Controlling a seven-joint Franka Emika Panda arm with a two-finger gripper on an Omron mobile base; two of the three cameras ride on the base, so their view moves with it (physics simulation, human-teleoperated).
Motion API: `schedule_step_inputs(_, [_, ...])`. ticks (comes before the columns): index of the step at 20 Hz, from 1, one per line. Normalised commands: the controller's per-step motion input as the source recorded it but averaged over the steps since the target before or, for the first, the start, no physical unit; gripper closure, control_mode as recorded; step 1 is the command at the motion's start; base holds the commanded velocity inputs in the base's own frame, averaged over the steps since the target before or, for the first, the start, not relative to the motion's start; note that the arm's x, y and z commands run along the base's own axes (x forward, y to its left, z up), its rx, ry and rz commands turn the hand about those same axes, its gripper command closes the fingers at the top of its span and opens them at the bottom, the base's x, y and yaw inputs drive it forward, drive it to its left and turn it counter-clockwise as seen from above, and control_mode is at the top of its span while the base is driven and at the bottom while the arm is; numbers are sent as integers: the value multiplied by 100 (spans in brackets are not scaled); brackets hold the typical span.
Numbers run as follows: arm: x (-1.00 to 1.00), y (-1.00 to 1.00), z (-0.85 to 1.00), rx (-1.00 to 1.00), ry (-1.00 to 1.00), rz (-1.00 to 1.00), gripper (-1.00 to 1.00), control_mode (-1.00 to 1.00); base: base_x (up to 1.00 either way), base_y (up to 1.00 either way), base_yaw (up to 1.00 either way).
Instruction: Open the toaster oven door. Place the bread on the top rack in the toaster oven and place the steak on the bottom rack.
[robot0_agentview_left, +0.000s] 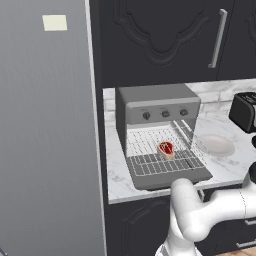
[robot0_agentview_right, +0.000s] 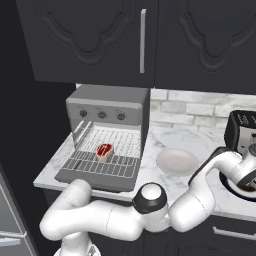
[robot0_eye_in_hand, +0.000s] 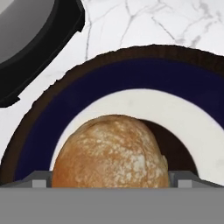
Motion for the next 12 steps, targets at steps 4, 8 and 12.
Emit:
schedule_step_inputs(4, [-1, 0, -5, 2, -2, 2, 100, -100, 0, 0, 0])
schedule_step_inputs(8, [-54, 4, 20, 5, -20, 22, 100, -100, 0, 0, 0])
schedule_step_inputs(12, [-80, 9, 42, 4, -39, 33, 100, -100, 0, 0, 0])
